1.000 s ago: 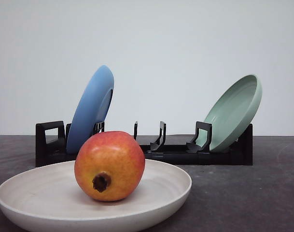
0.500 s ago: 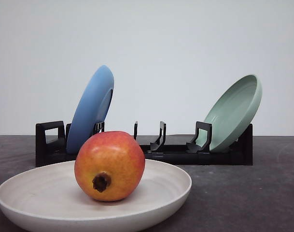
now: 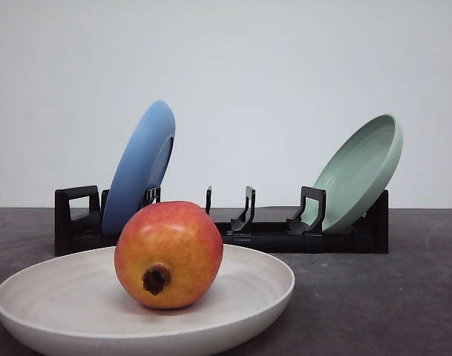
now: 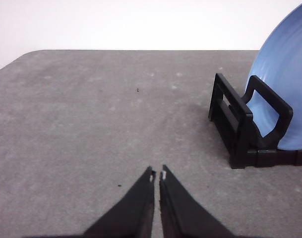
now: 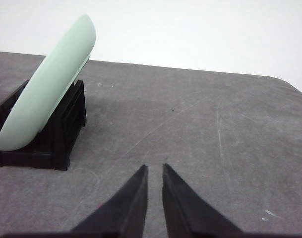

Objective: Place pomegranate in white plate

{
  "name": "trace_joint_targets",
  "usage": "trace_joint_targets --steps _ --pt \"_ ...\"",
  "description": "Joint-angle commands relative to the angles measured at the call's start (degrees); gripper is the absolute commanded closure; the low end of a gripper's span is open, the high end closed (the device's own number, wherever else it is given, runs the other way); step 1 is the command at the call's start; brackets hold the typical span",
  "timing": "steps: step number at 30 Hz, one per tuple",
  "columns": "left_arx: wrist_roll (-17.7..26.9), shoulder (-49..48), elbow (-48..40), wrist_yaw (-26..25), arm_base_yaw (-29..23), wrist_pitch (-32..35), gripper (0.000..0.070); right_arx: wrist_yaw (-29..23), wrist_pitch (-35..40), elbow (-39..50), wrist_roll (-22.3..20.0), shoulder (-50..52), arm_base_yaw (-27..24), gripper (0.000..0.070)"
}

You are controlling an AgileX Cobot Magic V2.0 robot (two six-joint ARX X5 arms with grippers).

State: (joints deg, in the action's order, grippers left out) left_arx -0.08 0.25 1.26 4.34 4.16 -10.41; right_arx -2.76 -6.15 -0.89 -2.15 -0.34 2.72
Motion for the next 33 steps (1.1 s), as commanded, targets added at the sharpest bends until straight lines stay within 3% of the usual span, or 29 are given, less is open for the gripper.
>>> trace_joint_targets --steps 1,33 --pt "-0.46 -0.07 -0.57 -0.09 0.08 -0.24 0.0700 -0.09 0.59 0.20 0.00 0.13 0.15 0.0648" --pt "-0.46 -0.07 -0.57 -0.09 0.09 -0.26 0.0700 -0.09 0.59 0.20 0.00 0.13 0.15 0.0648"
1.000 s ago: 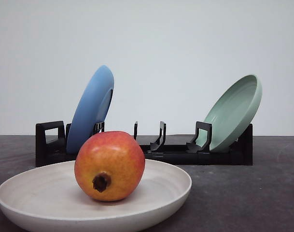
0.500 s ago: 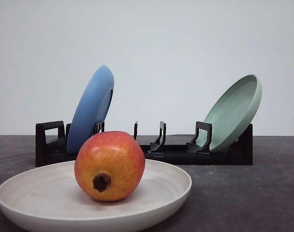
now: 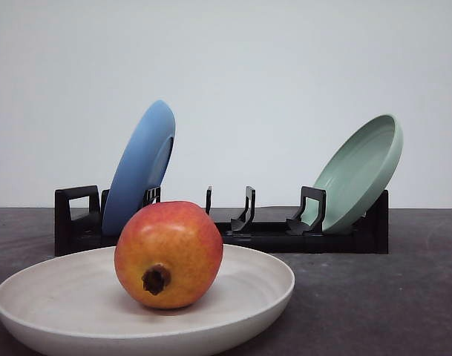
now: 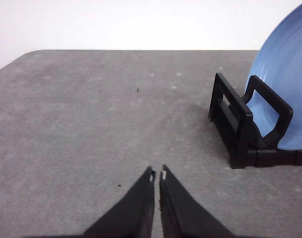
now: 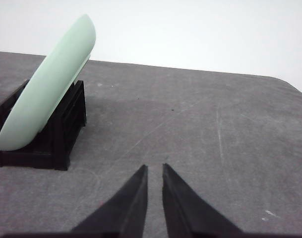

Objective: Place pomegranate in white plate

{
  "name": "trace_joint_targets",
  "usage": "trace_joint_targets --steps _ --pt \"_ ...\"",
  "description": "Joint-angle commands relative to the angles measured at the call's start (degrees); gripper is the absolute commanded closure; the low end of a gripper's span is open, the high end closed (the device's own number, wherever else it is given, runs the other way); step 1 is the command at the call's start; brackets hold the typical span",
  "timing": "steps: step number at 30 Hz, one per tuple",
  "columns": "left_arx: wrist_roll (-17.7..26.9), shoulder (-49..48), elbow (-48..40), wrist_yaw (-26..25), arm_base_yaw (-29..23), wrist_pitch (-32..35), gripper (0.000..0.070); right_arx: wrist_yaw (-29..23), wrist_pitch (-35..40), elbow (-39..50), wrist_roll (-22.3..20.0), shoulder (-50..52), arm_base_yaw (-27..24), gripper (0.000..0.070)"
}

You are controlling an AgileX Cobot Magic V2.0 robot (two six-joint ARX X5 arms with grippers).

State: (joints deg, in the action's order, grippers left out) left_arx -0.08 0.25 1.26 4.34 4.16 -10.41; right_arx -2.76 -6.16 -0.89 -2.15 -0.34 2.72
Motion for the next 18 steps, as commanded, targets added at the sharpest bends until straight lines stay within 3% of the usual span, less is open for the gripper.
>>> trace_joint_targets --steps 1,18 --pt "-0.46 -0.07 -0.57 -0.11 0.09 -0.26 0.0700 -0.09 0.59 0.20 0.00 0.13 0.15 0.0648" --pt "-0.46 -0.07 -0.57 -0.09 0.07 -0.24 0.0700 -0.09 0.59 0.20 0.00 0.13 0.15 0.0648"
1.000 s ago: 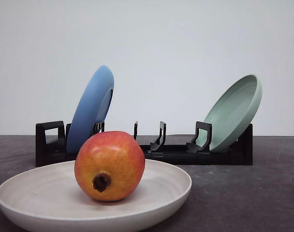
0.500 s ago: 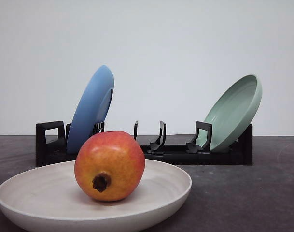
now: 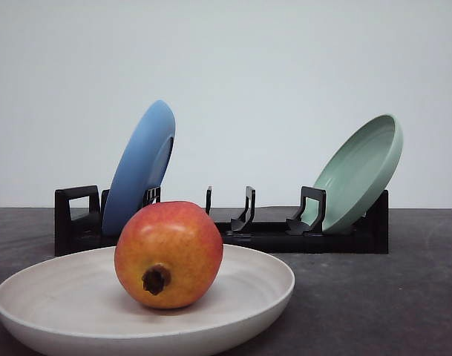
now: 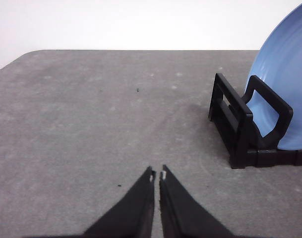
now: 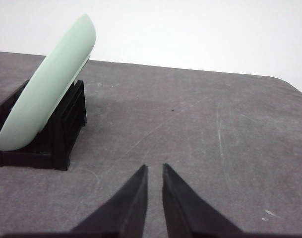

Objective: Place pomegranate in white plate

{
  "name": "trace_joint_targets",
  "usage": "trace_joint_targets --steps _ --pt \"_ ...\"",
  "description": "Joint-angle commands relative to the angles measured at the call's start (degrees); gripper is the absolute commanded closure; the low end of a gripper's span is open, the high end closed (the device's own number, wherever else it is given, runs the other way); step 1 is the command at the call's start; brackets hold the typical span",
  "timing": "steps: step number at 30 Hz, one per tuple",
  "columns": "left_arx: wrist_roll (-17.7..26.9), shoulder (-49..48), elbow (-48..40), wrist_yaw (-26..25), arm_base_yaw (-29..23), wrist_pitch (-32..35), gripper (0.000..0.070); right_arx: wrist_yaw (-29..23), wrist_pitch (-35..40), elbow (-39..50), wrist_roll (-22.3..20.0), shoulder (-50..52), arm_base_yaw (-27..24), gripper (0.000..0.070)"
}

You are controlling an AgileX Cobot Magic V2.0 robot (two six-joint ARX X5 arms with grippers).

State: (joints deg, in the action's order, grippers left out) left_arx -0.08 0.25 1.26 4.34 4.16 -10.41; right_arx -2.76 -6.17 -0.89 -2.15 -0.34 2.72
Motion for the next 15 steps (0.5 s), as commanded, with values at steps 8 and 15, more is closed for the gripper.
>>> trace_joint_targets --steps 8,15 --pt "-0.46 -0.07 -0.57 -0.11 0.07 -0.26 0.0700 -0.09 0.61 0.20 0.00 0.13 0.15 0.0648" --pt "-0.48 -0.07 -0.57 -0.09 0.08 -0.26 0.0700 -0.09 0.61 0.20 0.00 0.13 0.15 0.0648"
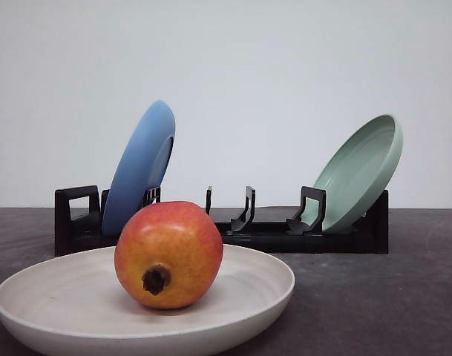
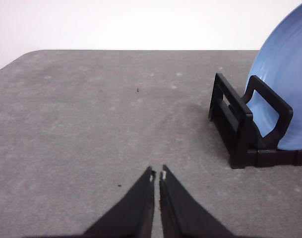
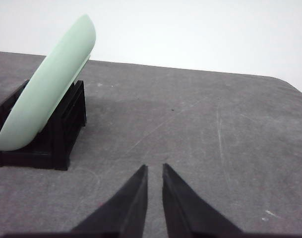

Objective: Place pomegranate in white plate

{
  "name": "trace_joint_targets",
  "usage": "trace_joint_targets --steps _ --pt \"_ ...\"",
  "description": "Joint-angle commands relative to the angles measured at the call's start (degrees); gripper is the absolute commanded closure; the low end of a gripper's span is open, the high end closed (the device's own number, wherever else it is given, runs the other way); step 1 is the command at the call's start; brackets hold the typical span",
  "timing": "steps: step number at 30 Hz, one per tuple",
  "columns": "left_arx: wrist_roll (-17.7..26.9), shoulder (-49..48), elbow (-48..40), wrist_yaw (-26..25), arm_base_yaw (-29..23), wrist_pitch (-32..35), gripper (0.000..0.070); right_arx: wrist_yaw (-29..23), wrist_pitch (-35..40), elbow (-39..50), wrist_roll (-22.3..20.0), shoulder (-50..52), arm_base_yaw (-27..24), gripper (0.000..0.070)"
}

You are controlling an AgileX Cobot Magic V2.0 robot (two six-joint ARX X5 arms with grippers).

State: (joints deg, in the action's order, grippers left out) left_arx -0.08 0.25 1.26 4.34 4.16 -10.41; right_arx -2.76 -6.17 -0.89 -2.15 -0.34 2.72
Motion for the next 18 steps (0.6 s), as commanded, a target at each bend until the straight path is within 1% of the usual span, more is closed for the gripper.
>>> trace_joint_targets --steps 1,18 --pt "-0.46 -0.07 -0.57 -0.09 0.07 -0.26 0.0700 -0.09 0.61 0.20 0.00 0.13 0.15 0.0648" --pt "-0.46 -0.07 -0.57 -0.11 0.07 -0.26 0.0700 -0.09 0.61 0.20 0.00 0.13 0.15 0.0648"
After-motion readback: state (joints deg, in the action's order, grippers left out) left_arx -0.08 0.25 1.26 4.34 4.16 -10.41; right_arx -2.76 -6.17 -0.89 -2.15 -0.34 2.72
